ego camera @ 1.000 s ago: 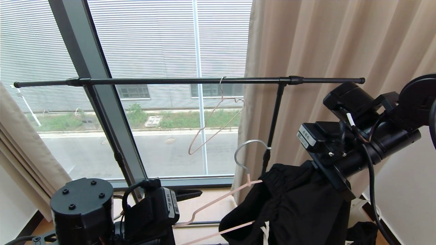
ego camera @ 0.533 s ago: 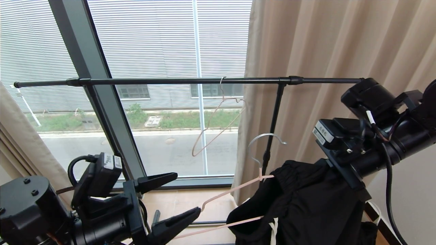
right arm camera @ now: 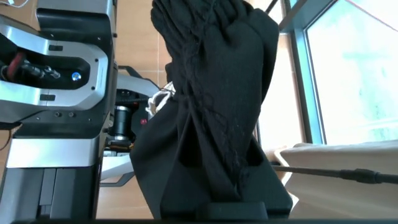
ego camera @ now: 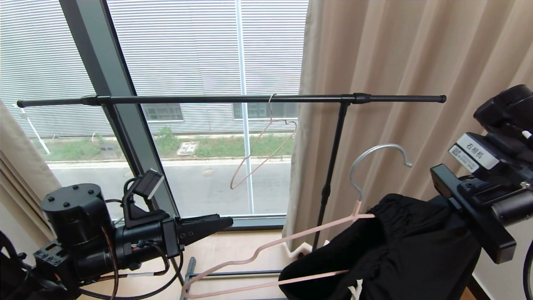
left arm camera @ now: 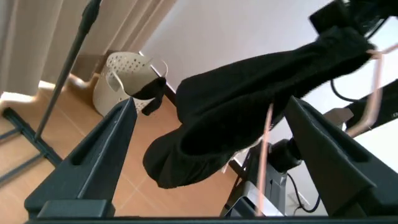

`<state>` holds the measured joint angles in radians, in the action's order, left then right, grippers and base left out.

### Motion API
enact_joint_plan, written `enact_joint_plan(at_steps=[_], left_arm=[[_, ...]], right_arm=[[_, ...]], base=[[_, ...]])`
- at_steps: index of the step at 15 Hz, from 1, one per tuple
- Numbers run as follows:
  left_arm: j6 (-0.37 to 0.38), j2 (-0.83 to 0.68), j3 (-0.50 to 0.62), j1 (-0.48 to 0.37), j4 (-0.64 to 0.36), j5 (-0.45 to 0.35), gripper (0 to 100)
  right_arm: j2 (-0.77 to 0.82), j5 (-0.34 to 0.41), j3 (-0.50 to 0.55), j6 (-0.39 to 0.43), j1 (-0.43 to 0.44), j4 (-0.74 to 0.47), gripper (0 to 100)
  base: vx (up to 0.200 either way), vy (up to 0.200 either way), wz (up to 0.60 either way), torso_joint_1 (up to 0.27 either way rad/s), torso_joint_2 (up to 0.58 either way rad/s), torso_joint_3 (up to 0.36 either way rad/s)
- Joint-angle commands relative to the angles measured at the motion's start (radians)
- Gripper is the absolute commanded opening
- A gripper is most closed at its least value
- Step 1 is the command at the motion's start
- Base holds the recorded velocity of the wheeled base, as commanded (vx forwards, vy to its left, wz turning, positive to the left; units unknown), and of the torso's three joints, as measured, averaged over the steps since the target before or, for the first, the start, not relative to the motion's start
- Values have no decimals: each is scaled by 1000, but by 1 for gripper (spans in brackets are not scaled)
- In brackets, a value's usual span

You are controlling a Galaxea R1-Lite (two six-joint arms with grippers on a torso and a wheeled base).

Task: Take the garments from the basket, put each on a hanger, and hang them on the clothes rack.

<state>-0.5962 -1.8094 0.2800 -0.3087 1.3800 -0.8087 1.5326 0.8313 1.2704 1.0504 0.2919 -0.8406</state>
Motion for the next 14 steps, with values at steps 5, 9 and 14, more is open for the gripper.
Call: enact_joint_plan(at_steps=[5,9,14], left_arm=[[1,-179,50,-165,-22,0,100],[49,-225,65,-217,-38,3,100],[61,-237,111,-236,-75,8,100]], right_arm=[[-43,26,-5,-15,-2,98,0],[-43,69,1,-17,-2,107,0],[-43,71,-3,-17,12,107,0]], base=[[0,0,0,0,0,0],[0,0,0,0,0,0],[0,0,0,0,0,0]])
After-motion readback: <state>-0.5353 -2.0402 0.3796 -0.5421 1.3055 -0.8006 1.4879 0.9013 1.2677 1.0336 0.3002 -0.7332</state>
